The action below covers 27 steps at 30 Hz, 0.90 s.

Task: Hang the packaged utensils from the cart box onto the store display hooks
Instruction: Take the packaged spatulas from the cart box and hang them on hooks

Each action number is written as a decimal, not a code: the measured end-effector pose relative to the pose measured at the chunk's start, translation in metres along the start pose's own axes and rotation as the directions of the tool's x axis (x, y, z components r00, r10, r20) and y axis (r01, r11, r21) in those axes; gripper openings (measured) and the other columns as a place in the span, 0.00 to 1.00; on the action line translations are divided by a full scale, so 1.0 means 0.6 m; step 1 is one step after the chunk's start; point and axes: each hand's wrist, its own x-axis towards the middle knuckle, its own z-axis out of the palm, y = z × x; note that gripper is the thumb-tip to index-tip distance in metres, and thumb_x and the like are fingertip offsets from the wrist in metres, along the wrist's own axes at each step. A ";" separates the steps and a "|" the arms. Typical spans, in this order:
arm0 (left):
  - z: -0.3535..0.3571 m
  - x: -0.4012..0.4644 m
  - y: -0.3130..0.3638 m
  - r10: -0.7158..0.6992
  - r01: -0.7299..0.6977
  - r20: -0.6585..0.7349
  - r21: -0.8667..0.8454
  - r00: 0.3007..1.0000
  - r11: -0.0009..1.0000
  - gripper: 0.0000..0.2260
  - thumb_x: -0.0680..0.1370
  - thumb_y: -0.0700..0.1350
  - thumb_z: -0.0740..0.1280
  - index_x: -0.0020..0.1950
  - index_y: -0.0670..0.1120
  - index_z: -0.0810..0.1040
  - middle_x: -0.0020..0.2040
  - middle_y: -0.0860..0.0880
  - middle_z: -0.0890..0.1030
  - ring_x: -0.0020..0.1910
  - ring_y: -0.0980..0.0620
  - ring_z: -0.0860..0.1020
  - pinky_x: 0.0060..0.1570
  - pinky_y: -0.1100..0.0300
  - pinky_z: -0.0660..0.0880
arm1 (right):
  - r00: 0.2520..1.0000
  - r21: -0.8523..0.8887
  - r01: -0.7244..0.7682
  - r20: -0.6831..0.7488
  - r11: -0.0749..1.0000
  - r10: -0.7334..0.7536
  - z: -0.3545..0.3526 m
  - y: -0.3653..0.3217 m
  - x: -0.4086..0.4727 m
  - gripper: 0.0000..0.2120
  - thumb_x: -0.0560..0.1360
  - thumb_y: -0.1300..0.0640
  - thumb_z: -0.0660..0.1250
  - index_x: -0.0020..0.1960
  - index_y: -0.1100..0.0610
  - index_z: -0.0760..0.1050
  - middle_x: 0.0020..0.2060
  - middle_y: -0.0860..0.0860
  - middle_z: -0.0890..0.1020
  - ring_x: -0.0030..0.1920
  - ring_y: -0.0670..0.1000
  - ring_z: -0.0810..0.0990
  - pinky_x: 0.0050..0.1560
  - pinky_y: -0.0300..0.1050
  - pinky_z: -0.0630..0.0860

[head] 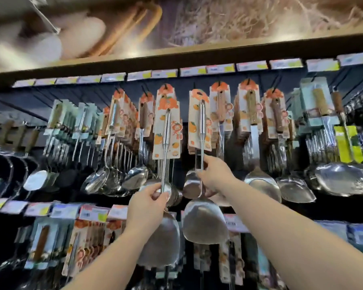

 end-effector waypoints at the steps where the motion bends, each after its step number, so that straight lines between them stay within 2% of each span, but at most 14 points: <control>1: 0.007 0.020 -0.007 0.030 -0.029 -0.034 0.009 0.999 1.000 0.14 0.74 0.45 0.70 0.60 0.46 0.80 0.37 0.56 0.79 0.44 0.51 0.78 0.49 0.58 0.71 | 1.000 -0.026 0.014 -0.001 1.000 -0.014 -0.002 -0.004 0.026 0.24 0.79 0.57 0.62 0.73 0.58 0.62 0.54 0.56 0.79 0.52 0.59 0.79 0.57 0.53 0.77; 3: 0.013 0.054 -0.016 0.091 -0.088 -0.080 0.037 0.993 0.995 0.16 0.74 0.45 0.71 0.61 0.45 0.79 0.36 0.57 0.78 0.44 0.52 0.78 0.49 0.60 0.69 | 0.999 -0.073 0.025 -0.024 0.997 -0.026 -0.003 -0.011 0.071 0.21 0.79 0.56 0.63 0.71 0.59 0.65 0.55 0.57 0.79 0.57 0.61 0.79 0.57 0.51 0.77; 6: 0.019 0.097 -0.030 0.131 -0.129 -0.089 0.028 0.987 0.991 0.15 0.74 0.45 0.71 0.60 0.45 0.79 0.35 0.47 0.82 0.41 0.49 0.81 0.47 0.58 0.73 | 0.997 -0.117 0.021 -0.076 0.993 -0.030 0.000 -0.015 0.129 0.19 0.78 0.56 0.64 0.67 0.61 0.69 0.52 0.58 0.79 0.54 0.61 0.80 0.52 0.50 0.78; 8: 0.022 0.120 -0.037 0.149 -0.151 -0.100 -0.014 0.984 0.988 0.15 0.75 0.44 0.70 0.60 0.45 0.79 0.38 0.42 0.82 0.39 0.49 0.81 0.44 0.65 0.72 | 0.995 -0.083 0.001 -0.098 0.997 -0.009 0.002 -0.020 0.158 0.18 0.78 0.56 0.65 0.65 0.63 0.70 0.54 0.59 0.79 0.51 0.62 0.82 0.50 0.55 0.81; 10: 0.022 0.135 -0.040 0.176 -0.179 -0.091 -0.025 0.980 0.984 0.15 0.75 0.44 0.70 0.61 0.45 0.79 0.37 0.43 0.83 0.38 0.54 0.80 0.39 0.75 0.68 | 0.993 -0.059 -0.028 -0.119 0.998 0.021 0.004 -0.026 0.179 0.17 0.78 0.56 0.64 0.65 0.63 0.69 0.55 0.59 0.79 0.48 0.63 0.82 0.46 0.59 0.82; 12: 0.022 0.148 -0.045 0.189 -0.192 -0.081 -0.030 0.979 0.981 0.15 0.75 0.44 0.70 0.62 0.45 0.79 0.34 0.46 0.81 0.34 0.61 0.77 0.36 0.79 0.67 | 0.991 -0.037 -0.035 -0.131 0.999 0.030 0.006 -0.034 0.197 0.16 0.79 0.59 0.63 0.64 0.63 0.70 0.52 0.59 0.79 0.47 0.62 0.82 0.45 0.59 0.83; 15: 0.019 0.169 -0.057 0.184 -0.190 -0.088 -0.057 0.979 0.980 0.16 0.74 0.44 0.71 0.62 0.46 0.79 0.32 0.51 0.79 0.33 0.65 0.76 0.37 0.77 0.67 | 0.989 -0.080 -0.027 -0.150 0.996 0.014 0.016 -0.047 0.227 0.14 0.79 0.58 0.63 0.62 0.65 0.73 0.52 0.61 0.81 0.48 0.64 0.82 0.47 0.59 0.82; 17: 0.019 0.173 -0.058 0.192 -0.197 -0.077 -0.061 0.978 0.978 0.16 0.74 0.44 0.71 0.62 0.46 0.79 0.34 0.49 0.81 0.33 0.67 0.76 0.38 0.77 0.67 | 0.989 -0.114 -0.041 -0.146 0.993 0.024 0.014 -0.050 0.234 0.13 0.79 0.57 0.63 0.60 0.64 0.74 0.50 0.60 0.82 0.46 0.62 0.83 0.45 0.57 0.83; 20: 0.017 0.169 -0.065 0.200 -0.205 -0.061 -0.101 0.978 0.973 0.16 0.74 0.42 0.70 0.62 0.45 0.78 0.35 0.44 0.82 0.31 0.63 0.78 0.40 0.73 0.69 | 0.987 -0.132 -0.076 -0.151 0.988 0.055 0.024 -0.047 0.246 0.11 0.79 0.61 0.62 0.58 0.66 0.74 0.51 0.61 0.81 0.46 0.61 0.83 0.47 0.57 0.83; 22: 0.012 0.172 -0.070 0.199 -0.203 -0.051 -0.104 0.979 0.974 0.16 0.75 0.42 0.70 0.63 0.45 0.78 0.34 0.44 0.82 0.30 0.63 0.78 0.42 0.71 0.69 | 0.983 -0.091 -0.118 -0.153 0.989 0.103 0.035 -0.041 0.252 0.10 0.78 0.63 0.62 0.57 0.66 0.72 0.48 0.62 0.80 0.40 0.60 0.81 0.46 0.58 0.83; 24: 0.007 0.169 -0.073 0.197 -0.201 -0.048 -0.088 0.979 0.976 0.16 0.75 0.42 0.70 0.63 0.45 0.78 0.35 0.43 0.82 0.30 0.66 0.77 0.41 0.75 0.69 | 0.980 -0.055 -0.152 -0.138 0.987 0.143 0.045 -0.032 0.257 0.09 0.79 0.63 0.62 0.56 0.66 0.71 0.43 0.61 0.78 0.33 0.58 0.77 0.45 0.59 0.83; 27: 0.001 0.165 -0.073 0.197 -0.198 -0.022 -0.083 0.980 0.977 0.11 0.75 0.42 0.70 0.57 0.49 0.80 0.38 0.37 0.81 0.30 0.63 0.78 0.41 0.79 0.69 | 0.979 -0.055 -0.165 -0.132 0.985 0.157 0.054 -0.024 0.268 0.09 0.79 0.63 0.62 0.56 0.67 0.71 0.39 0.59 0.76 0.33 0.58 0.77 0.46 0.60 0.82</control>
